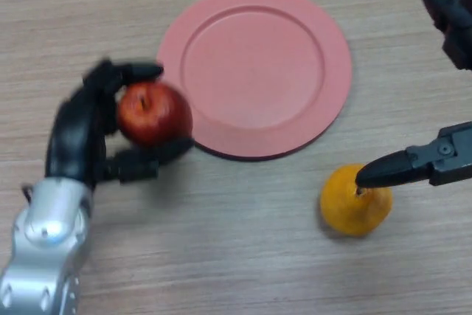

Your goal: Pick up the red apple and place it on the plate

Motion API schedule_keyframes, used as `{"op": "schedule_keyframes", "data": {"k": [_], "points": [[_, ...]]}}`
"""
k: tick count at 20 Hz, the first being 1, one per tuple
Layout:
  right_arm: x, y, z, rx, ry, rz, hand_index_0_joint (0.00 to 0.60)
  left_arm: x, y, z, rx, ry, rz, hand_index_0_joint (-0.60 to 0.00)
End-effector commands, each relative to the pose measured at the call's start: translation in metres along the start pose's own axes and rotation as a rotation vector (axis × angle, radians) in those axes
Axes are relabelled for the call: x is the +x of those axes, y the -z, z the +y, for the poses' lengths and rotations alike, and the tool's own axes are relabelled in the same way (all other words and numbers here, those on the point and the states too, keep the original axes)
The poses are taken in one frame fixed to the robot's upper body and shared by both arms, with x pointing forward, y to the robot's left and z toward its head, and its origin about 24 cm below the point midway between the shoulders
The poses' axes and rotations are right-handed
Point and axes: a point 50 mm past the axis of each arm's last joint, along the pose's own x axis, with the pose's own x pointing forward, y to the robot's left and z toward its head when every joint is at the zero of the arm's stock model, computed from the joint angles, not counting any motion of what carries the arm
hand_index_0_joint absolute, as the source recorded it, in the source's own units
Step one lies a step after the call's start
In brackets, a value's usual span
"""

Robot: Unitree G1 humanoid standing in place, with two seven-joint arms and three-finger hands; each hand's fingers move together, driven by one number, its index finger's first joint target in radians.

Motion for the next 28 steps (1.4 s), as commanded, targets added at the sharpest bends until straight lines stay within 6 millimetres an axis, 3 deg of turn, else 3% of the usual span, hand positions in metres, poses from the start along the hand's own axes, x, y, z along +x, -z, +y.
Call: {"op": "schedule_keyframes", "data": {"k": [1, 2, 5, 7, 10, 11, 14, 15, 16, 19, 23, 28], "points": [[-0.008, -0.03, -0.013, -0.038, 0.072, -0.207, 0.0, 0.017, -0.038, 0.007, 0.083, -0.091, -0.205, -0.6], [-0.009, -0.03, -0.015, -0.031, 0.078, -0.209, 0.0, 0.023, -0.04, 0.003, 0.087, -0.097, -0.211, -0.6], [-0.015, -0.032, -0.026, 0.007, 0.127, -0.205, 0.0, 0.048, -0.035, -0.032, 0.142, 0.059, -0.211, -0.6], [-0.017, -0.031, -0.029, -0.001, 0.148, -0.203, 0.0, 0.055, -0.036, -0.049, 0.185, 0.129, -0.238, -0.6], [-0.022, -0.026, -0.034, 0.002, 0.159, -0.202, 0.0, 0.052, -0.036, -0.055, 0.229, 0.135, -0.252, -0.6], [-0.023, -0.025, -0.037, 0.012, 0.172, -0.192, 0.0, 0.05, -0.039, -0.055, 0.22, 0.138, -0.273, -0.551], [-0.024, -0.024, -0.038, 0.006, 0.181, -0.185, 0.0, 0.046, -0.044, -0.053, 0.24, 0.144, -0.257, -0.201], [-0.023, -0.023, -0.042, 0.009, 0.185, -0.158, 0.0, 0.038, -0.06, -0.041, 0.236, 0.125, -0.249, -0.056], [-0.022, -0.022, -0.046, 0.01, 0.187, -0.144, 0.0, 0.033, -0.071, -0.033, 0.231, 0.106, -0.25, 0.0], [-0.018, -0.019, -0.058, -0.004, 0.213, -0.117, 0.0, 0.022, -0.097, -0.011, 0.219, 0.032, -0.313, 0.0], [-0.019, -0.016, -0.059, -0.023, 0.202, -0.109, 0.0, 0.002, -0.115, 0.012, 0.152, -0.053, -0.383, 0.0], [-0.014, -0.014, -0.054, -0.058, 0.167, -0.111, 0.0, -0.02, -0.123, 0.029, 0.08, 0.074, -0.437, 0.0]]}}
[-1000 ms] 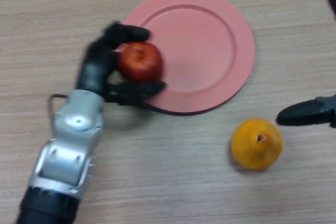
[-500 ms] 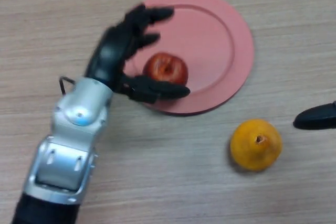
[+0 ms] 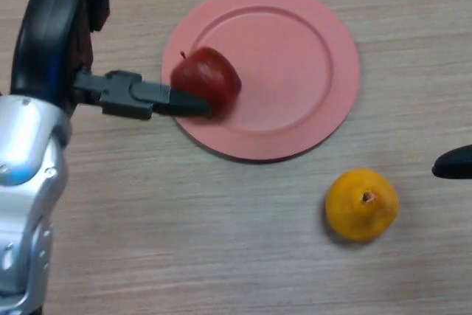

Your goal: Pick up the red apple and place it on the plate

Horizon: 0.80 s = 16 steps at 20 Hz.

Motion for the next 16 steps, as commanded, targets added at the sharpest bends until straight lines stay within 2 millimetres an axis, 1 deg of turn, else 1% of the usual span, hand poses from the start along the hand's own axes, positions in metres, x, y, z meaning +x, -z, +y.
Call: {"op": "schedule_keyframes", "data": {"k": [1, 2, 3, 5, 6, 8, 9, 12, 14, 15, 16], "points": [[-0.002, -0.029, -0.003, -0.099, 0.04, -0.236, 0.0, -0.016, -0.039, 0.028, -0.031, -0.012, -0.203, 0.0], [-0.001, -0.028, 0.0, -0.099, 0.033, -0.234, 0.0, -0.019, -0.039, 0.029, -0.054, -0.001, -0.201, 0.0], [0.003, -0.023, 0.009, -0.067, -0.003, -0.219, 0.0, -0.026, -0.034, 0.03, -0.088, 0.006, -0.181, 0.0], [0.007, -0.023, 0.017, -0.042, -0.036, -0.216, 0.0, -0.034, -0.033, 0.03, -0.135, -0.026, -0.157, 0.0], [0.007, -0.023, 0.018, -0.039, -0.04, -0.219, 0.0, -0.035, -0.034, 0.029, -0.145, -0.031, -0.148, 0.0], [0.005, -0.027, 0.018, -0.054, -0.059, -0.244, 0.0, -0.038, -0.041, 0.028, -0.147, -0.017, -0.176, 0.0], [0.005, -0.026, 0.017, -0.097, -0.06, -0.269, 0.0, -0.038, -0.044, 0.029, -0.14, -0.012, -0.19, 0.0], [0.009, -0.023, 0.017, -0.126, -0.067, -0.271, 0.0, -0.041, -0.043, 0.029, -0.125, -0.024, -0.191, 0.0], [0.006, -0.024, 0.018, -0.114, -0.061, -0.275, 0.0, -0.041, -0.04, 0.024, -0.101, -0.009, -0.141, 0.0], [0.005, -0.026, 0.022, -0.117, -0.069, -0.28, 0.0, -0.041, -0.038, 0.021, -0.086, 0.002, -0.121, 0.0], [0.004, -0.026, 0.023, -0.121, -0.074, -0.281, 0.0, -0.041, -0.038, 0.021, -0.082, 0.0, -0.122, 0.0]]}}
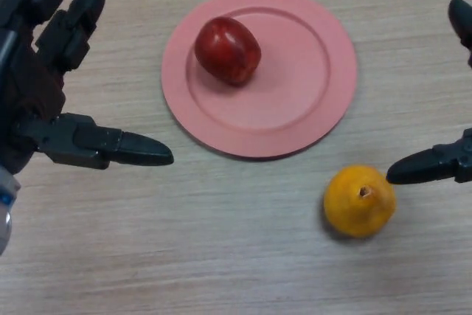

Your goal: Pick up the red apple and place it on the plate

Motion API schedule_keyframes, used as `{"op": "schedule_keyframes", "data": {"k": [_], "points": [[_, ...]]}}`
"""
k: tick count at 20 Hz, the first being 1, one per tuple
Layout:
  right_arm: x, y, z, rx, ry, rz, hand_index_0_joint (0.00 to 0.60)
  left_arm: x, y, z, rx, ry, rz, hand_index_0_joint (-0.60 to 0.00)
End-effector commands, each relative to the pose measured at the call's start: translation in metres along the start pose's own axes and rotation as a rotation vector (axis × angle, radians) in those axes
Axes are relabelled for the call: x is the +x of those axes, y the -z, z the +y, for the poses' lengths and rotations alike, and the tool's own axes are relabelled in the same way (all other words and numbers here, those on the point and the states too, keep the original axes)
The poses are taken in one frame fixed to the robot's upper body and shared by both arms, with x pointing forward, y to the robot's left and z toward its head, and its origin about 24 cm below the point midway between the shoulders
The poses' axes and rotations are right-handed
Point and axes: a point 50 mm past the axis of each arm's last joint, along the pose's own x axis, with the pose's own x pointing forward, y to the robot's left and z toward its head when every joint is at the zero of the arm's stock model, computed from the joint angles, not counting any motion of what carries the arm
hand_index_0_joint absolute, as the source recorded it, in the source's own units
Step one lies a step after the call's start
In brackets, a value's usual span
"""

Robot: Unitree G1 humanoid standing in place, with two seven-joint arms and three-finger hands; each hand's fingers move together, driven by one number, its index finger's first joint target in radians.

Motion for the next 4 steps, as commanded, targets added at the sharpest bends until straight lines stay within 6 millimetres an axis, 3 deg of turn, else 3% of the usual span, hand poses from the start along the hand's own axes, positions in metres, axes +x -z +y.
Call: {"op": "schedule_keyframes", "data": {"k": [1, 4], "points": [[-0.0061, -0.0313, -0.002, -0.101, 0.009, -0.219, 0.0, -0.0028, -0.0269, 0.0058, 0.093, -0.034, -0.152, 0.0], [-0.0053, -0.0276, -0.0014, -0.136, -0.007, -0.229, 0.0, -0.0047, -0.0255, 0.0077, 0.094, -0.041, -0.131, 0.0]]}}
